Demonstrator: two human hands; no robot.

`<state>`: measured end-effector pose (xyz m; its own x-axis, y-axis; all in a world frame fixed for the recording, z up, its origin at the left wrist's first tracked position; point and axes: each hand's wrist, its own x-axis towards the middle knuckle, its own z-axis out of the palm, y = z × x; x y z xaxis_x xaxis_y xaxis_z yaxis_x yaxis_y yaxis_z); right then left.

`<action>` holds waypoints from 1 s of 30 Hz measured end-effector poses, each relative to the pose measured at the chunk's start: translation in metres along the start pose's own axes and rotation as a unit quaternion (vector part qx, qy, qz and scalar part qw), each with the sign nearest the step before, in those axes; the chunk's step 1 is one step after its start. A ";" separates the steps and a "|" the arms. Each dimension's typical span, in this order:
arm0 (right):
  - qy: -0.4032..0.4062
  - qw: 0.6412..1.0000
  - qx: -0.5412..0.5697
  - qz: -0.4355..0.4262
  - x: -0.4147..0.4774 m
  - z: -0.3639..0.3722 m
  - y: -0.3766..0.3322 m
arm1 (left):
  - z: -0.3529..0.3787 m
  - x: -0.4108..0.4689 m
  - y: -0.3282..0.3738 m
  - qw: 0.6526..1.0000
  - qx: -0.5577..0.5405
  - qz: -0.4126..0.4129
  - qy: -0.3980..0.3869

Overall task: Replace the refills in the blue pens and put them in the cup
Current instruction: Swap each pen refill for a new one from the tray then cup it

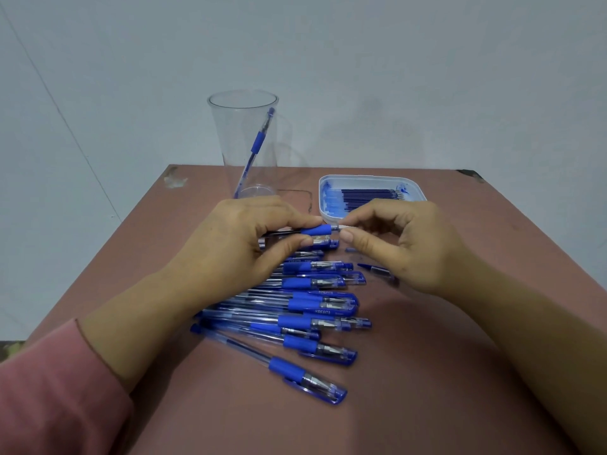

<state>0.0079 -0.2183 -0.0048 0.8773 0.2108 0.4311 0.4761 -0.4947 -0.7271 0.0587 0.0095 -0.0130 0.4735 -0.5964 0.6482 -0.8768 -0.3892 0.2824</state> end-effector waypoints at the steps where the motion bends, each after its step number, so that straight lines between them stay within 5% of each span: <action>1: -0.004 1.000 -0.009 -0.006 0.001 0.000 0.000 | 0.000 0.000 0.000 1.000 -0.001 -0.001 -0.002; 30: -0.003 1.000 -0.012 -0.008 0.001 0.006 0.006 | 0.004 -0.002 -0.002 1.000 0.007 -0.005 -0.019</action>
<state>0.0118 -0.2163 -0.0116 0.8703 0.2238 0.4387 0.4881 -0.5107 -0.7078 0.0601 0.0088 -0.0172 0.4852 -0.6186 0.6180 -0.8709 -0.4051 0.2782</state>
